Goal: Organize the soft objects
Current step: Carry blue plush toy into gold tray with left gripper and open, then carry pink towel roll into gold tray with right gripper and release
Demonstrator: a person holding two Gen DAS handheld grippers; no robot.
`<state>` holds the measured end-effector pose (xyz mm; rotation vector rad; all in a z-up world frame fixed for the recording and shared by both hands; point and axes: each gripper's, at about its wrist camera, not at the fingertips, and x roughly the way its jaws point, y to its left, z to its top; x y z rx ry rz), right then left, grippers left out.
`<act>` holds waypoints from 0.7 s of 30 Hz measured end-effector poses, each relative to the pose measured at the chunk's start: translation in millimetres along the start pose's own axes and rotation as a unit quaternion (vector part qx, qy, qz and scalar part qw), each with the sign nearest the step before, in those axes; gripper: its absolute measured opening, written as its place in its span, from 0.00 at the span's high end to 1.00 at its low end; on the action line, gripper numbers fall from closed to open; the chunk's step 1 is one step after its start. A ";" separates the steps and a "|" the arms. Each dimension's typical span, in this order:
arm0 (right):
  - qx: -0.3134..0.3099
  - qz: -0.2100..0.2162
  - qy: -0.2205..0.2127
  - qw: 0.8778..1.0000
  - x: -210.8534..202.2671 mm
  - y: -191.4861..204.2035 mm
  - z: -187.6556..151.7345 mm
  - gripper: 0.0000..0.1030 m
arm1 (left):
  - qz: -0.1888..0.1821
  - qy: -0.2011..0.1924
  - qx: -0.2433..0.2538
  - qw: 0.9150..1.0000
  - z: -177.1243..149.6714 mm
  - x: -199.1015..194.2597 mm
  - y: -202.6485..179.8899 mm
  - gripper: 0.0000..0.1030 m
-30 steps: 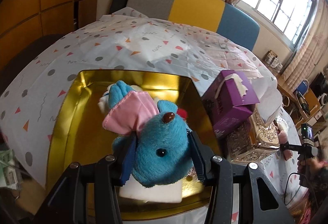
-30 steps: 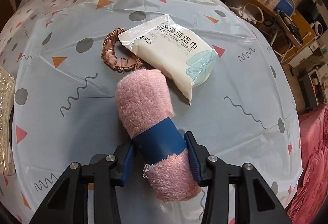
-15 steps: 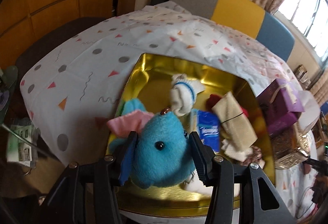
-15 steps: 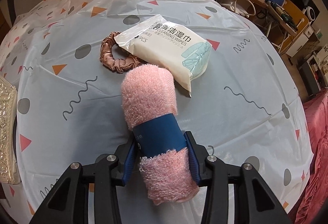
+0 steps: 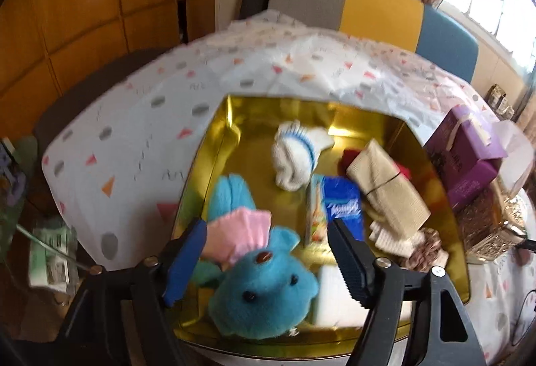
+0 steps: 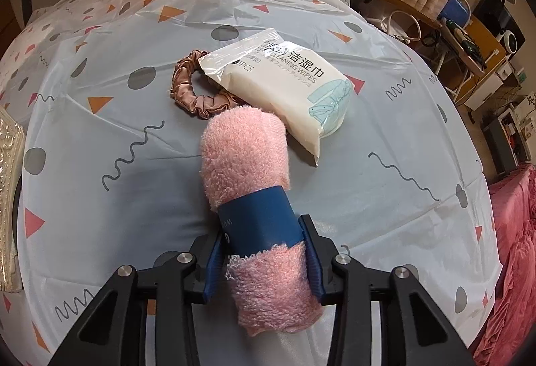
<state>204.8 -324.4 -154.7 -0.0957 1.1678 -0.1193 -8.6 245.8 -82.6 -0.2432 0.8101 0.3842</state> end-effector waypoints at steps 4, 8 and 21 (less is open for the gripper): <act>-0.002 -0.001 -0.001 1.000 1.1 -1.5 0.9 0.60 | -0.007 -0.021 0.016 1.000 7.8 -13.4 -10.9 0.23; -0.004 -0.001 -0.003 1.000 -0.5 -0.4 0.0 0.60 | -0.019 -0.031 0.025 0.999 11.2 -22.2 -21.7 0.19; 0.022 0.017 0.011 1.000 -2.8 2.1 3.7 0.62 | -0.037 -0.030 0.065 0.997 2.6 -29.9 -51.5 0.19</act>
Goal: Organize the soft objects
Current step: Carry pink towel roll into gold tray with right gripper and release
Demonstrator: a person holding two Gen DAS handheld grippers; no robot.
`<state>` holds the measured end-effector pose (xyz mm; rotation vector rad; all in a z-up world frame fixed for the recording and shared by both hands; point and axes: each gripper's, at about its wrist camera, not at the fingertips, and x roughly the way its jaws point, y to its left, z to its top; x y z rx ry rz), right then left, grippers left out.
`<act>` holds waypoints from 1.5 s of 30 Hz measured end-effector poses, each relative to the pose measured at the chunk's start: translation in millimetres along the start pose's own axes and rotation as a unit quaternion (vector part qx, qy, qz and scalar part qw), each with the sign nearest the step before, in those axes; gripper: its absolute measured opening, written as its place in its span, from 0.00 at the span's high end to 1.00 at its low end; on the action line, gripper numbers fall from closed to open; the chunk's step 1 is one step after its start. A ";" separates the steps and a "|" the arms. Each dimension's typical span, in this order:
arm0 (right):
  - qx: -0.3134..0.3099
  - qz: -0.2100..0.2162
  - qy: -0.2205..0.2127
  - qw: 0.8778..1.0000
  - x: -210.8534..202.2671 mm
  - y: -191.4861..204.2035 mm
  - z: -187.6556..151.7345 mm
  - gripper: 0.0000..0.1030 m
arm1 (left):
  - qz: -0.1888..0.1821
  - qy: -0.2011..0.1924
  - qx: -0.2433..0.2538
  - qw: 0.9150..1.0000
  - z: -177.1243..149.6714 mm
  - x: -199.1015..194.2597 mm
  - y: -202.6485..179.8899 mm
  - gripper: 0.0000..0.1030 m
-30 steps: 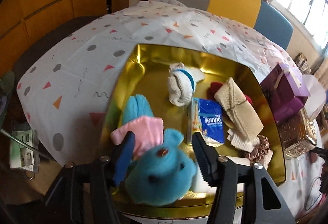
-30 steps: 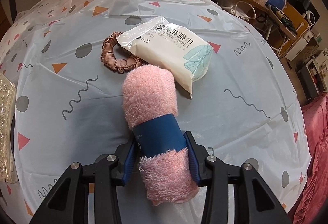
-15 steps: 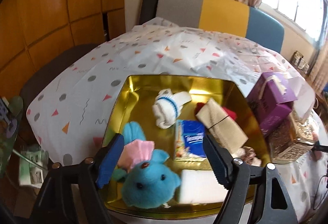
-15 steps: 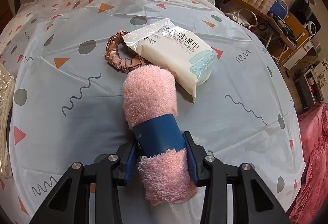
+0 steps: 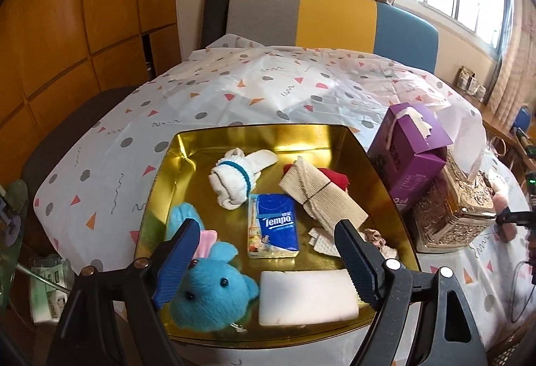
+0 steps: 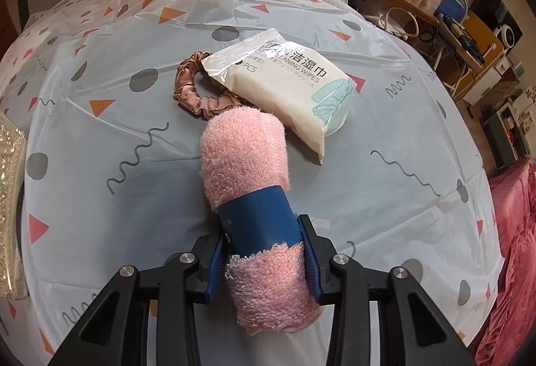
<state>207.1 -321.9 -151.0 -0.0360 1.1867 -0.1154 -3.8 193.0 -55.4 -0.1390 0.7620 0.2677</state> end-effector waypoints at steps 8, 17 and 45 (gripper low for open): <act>0.008 0.061 0.015 0.998 -5.5 33.6 2.6 0.63 | -0.013 0.004 0.004 1.000 -4.9 -1.1 -3.2 0.19; 0.008 0.102 -0.041 0.994 -49.8 73.4 35.5 0.63 | -0.020 0.005 -0.002 1.000 -7.9 -0.8 1.0 0.19; -0.333 0.339 -0.113 0.873 -207.0 377.1 -17.6 0.63 | 0.003 0.001 -0.064 0.998 -11.9 0.8 50.5 0.19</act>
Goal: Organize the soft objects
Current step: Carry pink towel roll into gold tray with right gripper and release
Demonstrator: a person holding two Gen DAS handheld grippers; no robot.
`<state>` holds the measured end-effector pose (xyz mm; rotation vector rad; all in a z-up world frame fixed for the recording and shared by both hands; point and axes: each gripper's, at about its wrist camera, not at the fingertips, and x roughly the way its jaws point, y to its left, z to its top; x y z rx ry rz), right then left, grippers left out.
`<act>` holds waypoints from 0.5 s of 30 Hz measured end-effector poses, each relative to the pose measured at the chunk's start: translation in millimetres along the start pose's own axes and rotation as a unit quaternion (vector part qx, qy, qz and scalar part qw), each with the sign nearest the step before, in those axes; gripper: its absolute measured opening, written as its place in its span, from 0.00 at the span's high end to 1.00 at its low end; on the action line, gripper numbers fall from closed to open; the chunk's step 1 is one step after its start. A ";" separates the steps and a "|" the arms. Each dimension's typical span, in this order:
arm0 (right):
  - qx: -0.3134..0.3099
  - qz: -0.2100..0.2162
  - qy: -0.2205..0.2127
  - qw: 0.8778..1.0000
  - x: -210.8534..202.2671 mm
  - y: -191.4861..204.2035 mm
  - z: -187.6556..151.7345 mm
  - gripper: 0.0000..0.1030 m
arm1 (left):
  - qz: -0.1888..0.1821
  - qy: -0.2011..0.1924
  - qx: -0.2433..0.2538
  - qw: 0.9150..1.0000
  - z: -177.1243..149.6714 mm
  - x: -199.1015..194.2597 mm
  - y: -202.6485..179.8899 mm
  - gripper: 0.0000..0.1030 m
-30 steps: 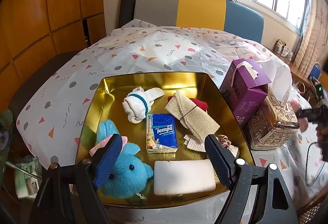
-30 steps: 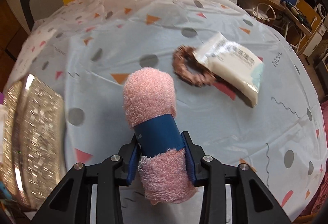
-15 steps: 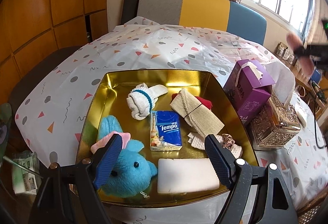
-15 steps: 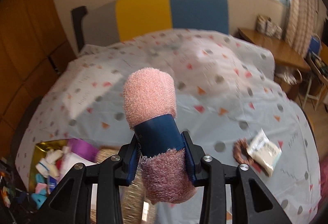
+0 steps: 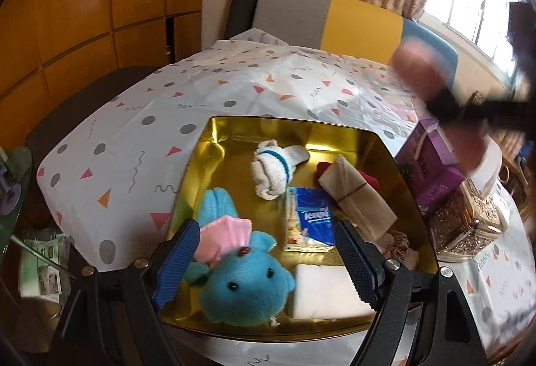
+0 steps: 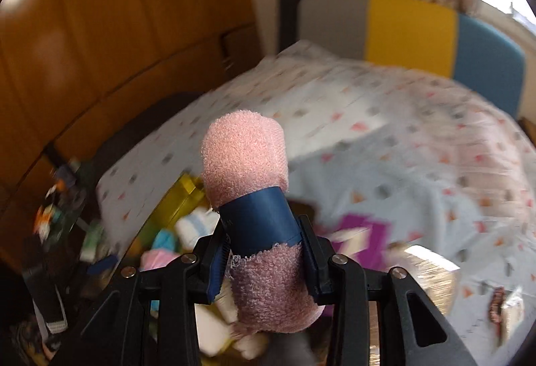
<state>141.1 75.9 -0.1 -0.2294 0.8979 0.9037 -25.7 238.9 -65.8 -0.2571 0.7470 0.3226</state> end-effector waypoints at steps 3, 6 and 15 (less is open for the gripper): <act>-0.009 0.017 0.063 0.998 56.1 21.4 -18.9 0.63 | 0.004 -0.002 -0.004 1.000 -0.3 -0.8 4.3 0.19; 0.006 0.002 0.105 0.994 100.4 23.3 -30.5 0.63 | 0.009 0.001 -0.006 1.000 -1.4 0.8 7.3 0.19; 0.021 -0.082 0.111 0.990 126.9 15.2 -37.1 0.59 | 0.009 0.003 -0.004 1.000 -3.5 1.3 9.2 0.19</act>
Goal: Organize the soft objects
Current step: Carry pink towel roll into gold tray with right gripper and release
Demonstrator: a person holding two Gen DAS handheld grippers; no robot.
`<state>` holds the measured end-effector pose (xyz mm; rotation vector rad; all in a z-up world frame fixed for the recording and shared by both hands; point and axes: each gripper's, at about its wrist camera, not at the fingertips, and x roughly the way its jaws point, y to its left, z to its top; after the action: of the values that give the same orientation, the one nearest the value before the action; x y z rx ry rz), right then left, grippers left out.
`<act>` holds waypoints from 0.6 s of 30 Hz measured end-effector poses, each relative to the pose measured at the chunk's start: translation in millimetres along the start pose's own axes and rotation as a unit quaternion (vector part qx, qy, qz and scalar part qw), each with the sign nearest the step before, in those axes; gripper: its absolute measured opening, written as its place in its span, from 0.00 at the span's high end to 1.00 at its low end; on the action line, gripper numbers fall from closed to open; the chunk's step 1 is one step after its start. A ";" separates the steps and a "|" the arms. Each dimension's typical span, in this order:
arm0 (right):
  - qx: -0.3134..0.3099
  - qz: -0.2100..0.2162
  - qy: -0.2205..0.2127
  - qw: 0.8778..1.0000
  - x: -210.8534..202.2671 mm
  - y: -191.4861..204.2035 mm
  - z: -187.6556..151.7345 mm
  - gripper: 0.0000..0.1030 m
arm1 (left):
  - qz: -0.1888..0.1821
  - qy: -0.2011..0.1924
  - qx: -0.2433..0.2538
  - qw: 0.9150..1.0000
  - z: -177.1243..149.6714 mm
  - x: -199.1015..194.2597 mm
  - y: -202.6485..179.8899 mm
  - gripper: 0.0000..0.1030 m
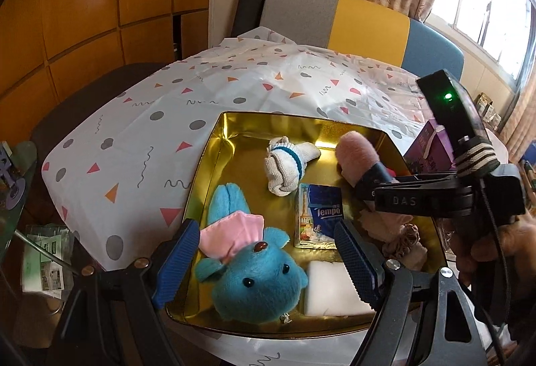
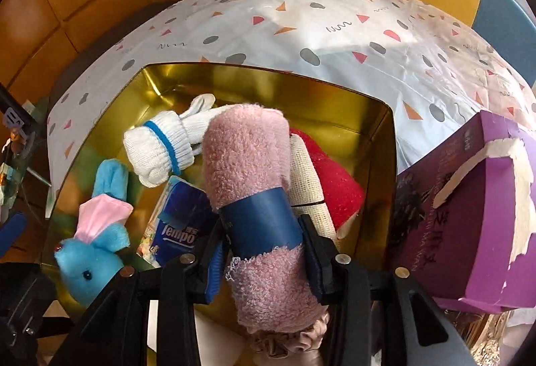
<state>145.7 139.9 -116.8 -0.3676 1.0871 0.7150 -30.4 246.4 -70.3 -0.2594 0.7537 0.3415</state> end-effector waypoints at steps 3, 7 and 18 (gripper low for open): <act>0.002 0.013 -0.008 1.000 -6.7 1.0 -1.9 0.57 | -0.001 -0.001 -0.001 1.000 -0.1 -0.9 -0.2 0.19; -0.006 0.007 -0.028 1.000 -18.7 6.5 -4.8 0.55 | -0.001 -0.003 0.000 1.000 -0.1 -3.6 -1.1 0.19; -0.023 -0.019 -0.115 0.993 -89.8 7.5 -19.5 0.55 | -0.001 -0.015 0.011 1.000 2.0 -13.4 -7.1 0.19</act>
<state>102.7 102.7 -44.2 -0.3355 0.8441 0.7307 -35.4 237.8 -58.6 -0.2330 0.7279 0.3343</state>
